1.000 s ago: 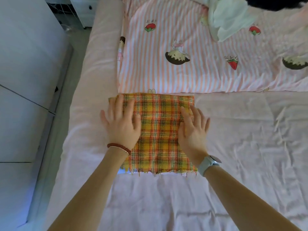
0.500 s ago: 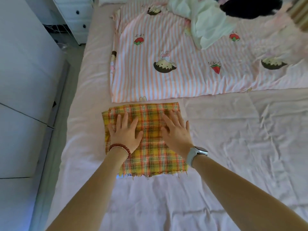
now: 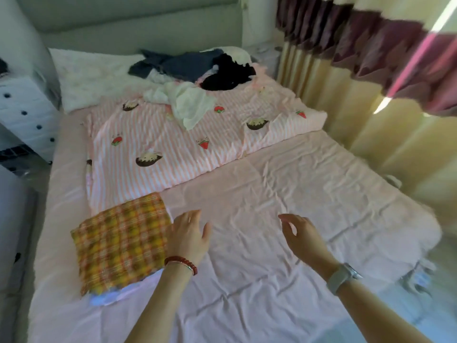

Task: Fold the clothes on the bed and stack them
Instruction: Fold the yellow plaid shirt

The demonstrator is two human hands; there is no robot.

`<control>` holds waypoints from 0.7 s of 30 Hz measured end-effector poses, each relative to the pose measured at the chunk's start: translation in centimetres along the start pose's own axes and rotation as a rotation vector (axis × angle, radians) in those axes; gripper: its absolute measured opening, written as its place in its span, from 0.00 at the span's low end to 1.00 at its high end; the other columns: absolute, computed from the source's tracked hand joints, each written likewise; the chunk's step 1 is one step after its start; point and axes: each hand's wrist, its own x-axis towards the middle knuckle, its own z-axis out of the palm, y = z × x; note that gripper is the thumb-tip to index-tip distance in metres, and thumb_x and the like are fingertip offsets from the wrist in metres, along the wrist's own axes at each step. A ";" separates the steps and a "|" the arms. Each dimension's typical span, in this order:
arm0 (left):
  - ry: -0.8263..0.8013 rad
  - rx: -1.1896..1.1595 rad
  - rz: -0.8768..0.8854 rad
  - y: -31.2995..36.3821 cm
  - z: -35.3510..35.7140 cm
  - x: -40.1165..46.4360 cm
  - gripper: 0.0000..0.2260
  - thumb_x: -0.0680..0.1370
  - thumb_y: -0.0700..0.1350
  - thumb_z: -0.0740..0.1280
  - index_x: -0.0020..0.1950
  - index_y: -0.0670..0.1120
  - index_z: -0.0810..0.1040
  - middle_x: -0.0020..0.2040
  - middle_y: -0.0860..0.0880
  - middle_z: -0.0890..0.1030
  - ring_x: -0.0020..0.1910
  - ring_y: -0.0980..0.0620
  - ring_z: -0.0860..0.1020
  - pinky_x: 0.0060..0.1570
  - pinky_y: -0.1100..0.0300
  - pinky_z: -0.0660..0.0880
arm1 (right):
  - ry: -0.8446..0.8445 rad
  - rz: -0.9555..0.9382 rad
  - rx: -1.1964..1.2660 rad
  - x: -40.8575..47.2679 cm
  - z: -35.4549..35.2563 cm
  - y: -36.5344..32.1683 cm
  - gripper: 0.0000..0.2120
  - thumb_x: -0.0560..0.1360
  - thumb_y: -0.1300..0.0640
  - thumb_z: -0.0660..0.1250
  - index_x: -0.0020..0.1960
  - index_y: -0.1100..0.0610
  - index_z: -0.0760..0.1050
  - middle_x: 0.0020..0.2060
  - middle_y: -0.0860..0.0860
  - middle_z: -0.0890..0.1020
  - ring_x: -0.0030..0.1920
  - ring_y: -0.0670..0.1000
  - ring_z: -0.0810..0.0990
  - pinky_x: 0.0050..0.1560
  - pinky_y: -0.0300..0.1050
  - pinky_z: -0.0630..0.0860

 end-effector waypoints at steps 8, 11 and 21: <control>-0.076 -0.038 0.303 28.2 8.0 -3.8 0.18 0.78 0.50 0.60 0.66 0.47 0.71 0.64 0.47 0.74 0.63 0.46 0.71 0.58 0.54 0.68 | 0.138 0.227 0.061 -8.7 -18.0 19.5 0.14 0.78 0.60 0.60 0.62 0.58 0.75 0.56 0.55 0.80 0.59 0.57 0.76 0.59 0.48 0.71; -0.107 -0.048 0.439 37.8 10.9 -4.8 0.18 0.78 0.50 0.60 0.67 0.48 0.70 0.63 0.47 0.74 0.62 0.46 0.71 0.58 0.55 0.67 | 0.203 0.322 0.070 -11.3 -23.8 26.2 0.15 0.77 0.60 0.60 0.62 0.59 0.75 0.56 0.55 0.80 0.59 0.57 0.76 0.60 0.50 0.71; -0.161 0.020 0.665 57.7 20.5 -0.7 0.16 0.77 0.50 0.59 0.64 0.49 0.72 0.60 0.49 0.76 0.58 0.47 0.72 0.53 0.56 0.69 | 0.354 0.513 0.007 -9.6 -34.8 41.6 0.15 0.78 0.58 0.58 0.62 0.57 0.75 0.58 0.55 0.79 0.59 0.57 0.75 0.59 0.50 0.71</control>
